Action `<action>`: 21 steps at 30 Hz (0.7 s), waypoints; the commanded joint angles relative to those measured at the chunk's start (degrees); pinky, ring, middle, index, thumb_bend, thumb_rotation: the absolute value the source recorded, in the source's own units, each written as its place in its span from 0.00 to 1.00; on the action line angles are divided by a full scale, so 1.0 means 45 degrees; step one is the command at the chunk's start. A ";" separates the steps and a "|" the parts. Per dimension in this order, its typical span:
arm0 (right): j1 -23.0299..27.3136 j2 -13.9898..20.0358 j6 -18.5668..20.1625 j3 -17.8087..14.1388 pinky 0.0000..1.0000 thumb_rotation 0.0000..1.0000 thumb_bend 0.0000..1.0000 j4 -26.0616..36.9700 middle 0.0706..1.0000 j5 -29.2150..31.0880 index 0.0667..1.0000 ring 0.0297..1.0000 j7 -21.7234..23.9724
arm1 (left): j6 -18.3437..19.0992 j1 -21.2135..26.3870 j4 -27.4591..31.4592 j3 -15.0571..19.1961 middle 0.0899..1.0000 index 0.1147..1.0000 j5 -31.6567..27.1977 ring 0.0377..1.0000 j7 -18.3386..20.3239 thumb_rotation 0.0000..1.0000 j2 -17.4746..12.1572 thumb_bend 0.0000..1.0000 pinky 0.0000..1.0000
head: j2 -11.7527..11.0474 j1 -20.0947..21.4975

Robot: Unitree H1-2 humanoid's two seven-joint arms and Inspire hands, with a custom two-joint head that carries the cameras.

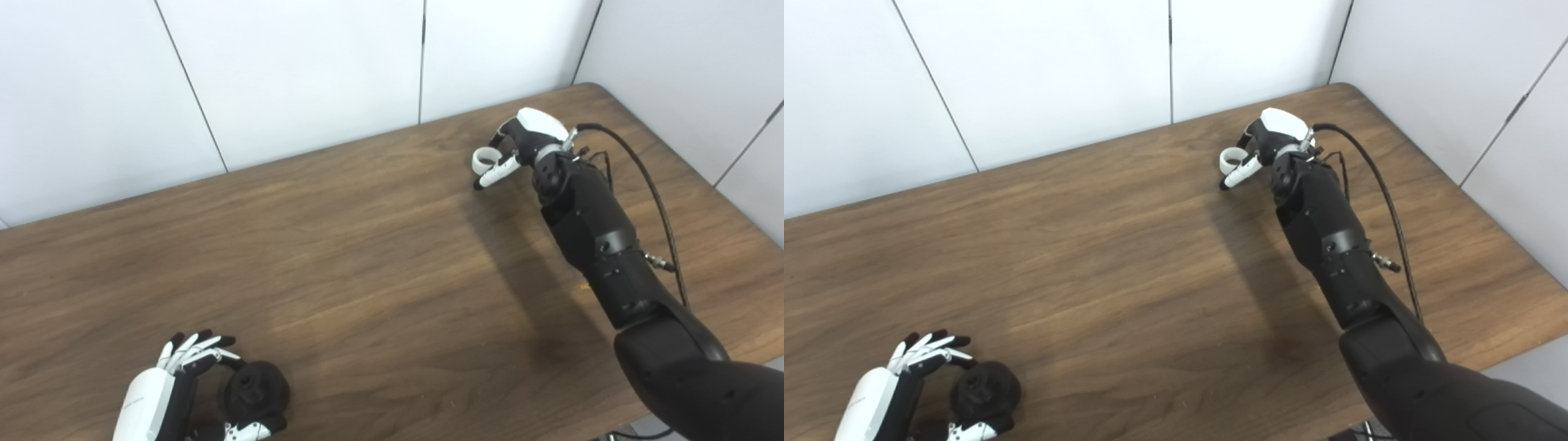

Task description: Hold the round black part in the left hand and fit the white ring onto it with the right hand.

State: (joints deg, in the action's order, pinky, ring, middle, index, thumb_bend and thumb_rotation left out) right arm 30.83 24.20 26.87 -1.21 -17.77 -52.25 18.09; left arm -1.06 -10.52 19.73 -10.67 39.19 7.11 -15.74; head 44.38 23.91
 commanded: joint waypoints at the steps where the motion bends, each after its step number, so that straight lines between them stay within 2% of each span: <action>1: 0.0473 0.0281 0.0005 -0.0018 1.00 0.19 0.63 0.0257 0.88 0.0067 0.50 0.97 -0.0460 | -0.0202 0.0100 0.0378 0.0103 0.78 0.42 0.0086 0.91 -0.0181 0.06 -0.0068 0.52 1.00 | 0.0009 0.0013; 3: 0.0463 0.0322 0.0005 0.0029 1.00 0.16 0.55 0.0257 0.88 0.0170 0.47 0.97 -0.0523 | -0.0177 0.0111 0.0394 0.0100 0.78 0.42 0.0112 0.91 -0.0151 0.06 -0.0070 0.52 1.00 | 0.0009 0.0013; 5: 0.0443 0.0337 0.0004 0.0049 1.00 0.15 0.53 0.0273 0.88 0.0290 0.46 0.97 -0.0617 | -0.0184 0.0114 0.0397 0.0103 0.78 0.42 0.0112 0.91 -0.0143 0.06 -0.0072 0.52 1.00 | 0.0023 0.0016; 21: 0.0293 0.0453 0.0005 0.0075 1.00 0.14 0.52 0.0350 0.86 0.0526 0.45 0.97 -0.0825 | -0.0191 0.0111 0.0416 0.0128 0.78 0.42 0.0135 0.90 -0.0131 0.06 0.0010 0.52 1.00 | 0.0030 -0.0023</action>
State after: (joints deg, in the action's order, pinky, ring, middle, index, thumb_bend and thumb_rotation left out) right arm 30.70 24.33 26.85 -0.51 -17.76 -49.91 15.90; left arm -0.99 -10.52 19.74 -10.49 40.04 7.40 -15.66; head 44.47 23.73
